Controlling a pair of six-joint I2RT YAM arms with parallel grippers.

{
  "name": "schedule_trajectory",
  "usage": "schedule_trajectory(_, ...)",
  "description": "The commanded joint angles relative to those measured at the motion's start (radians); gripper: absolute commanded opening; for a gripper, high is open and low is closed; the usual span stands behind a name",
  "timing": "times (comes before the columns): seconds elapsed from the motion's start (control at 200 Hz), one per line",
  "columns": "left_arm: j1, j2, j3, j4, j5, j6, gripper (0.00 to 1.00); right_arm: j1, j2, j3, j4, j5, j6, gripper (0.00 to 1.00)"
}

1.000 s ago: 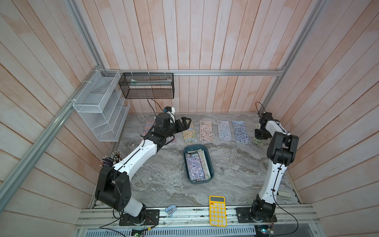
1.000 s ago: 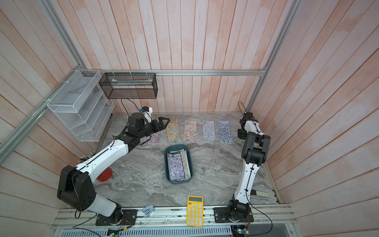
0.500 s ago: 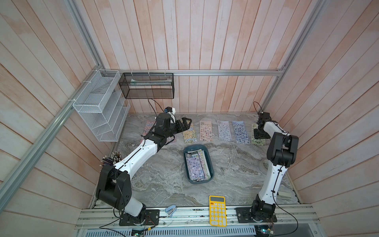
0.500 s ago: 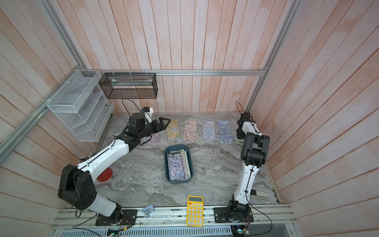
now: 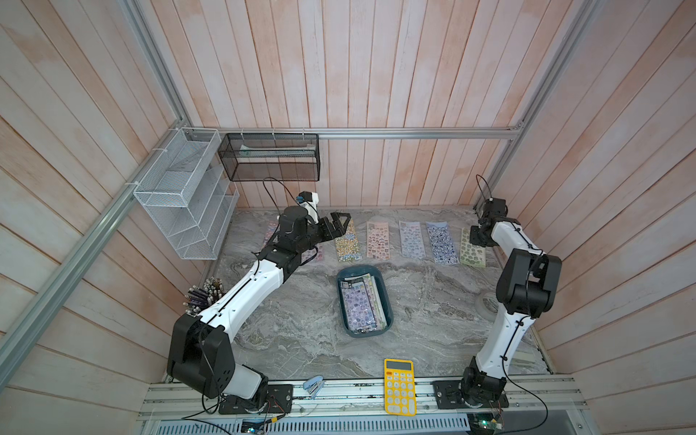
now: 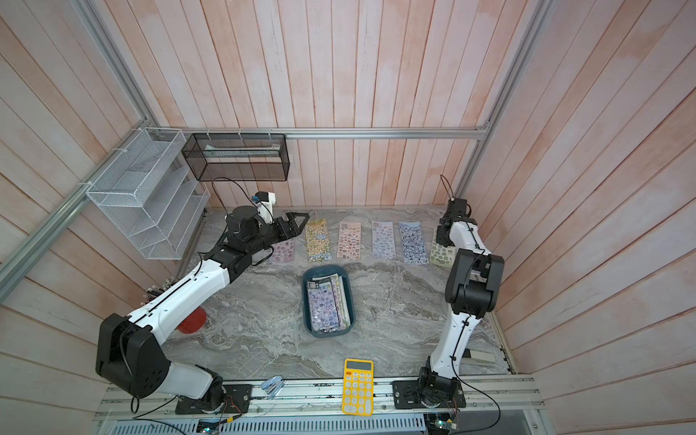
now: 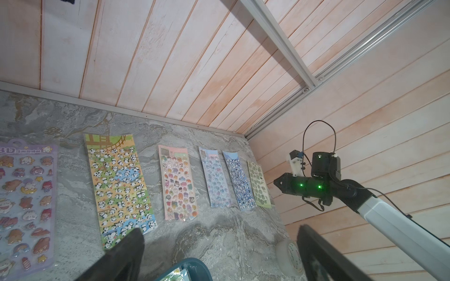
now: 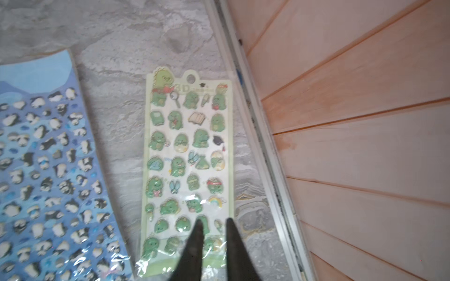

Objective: Take the stickers out of the storage box
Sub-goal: Place the sticker at the corner of the board.

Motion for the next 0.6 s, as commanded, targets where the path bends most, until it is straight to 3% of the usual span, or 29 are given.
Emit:
schedule_trajectory(0.0, 0.012, -0.017, -0.04, 0.033, -0.011, 0.005, 1.0, 0.0, 0.001, -0.045, -0.033, -0.162, 0.076, 0.0)
schedule_trajectory(0.34, 0.036, 0.004, -0.051, 0.047, 0.036, -0.022, 1.0, -0.003, 0.051, -0.121, -0.027, -0.153, 0.143, 0.0)
schedule_trajectory(0.595, 0.038, 0.017, -0.044, 0.042, 0.044, -0.028, 1.0, -0.029, 0.099, -0.103, -0.026, -0.109, 0.089, 0.0)
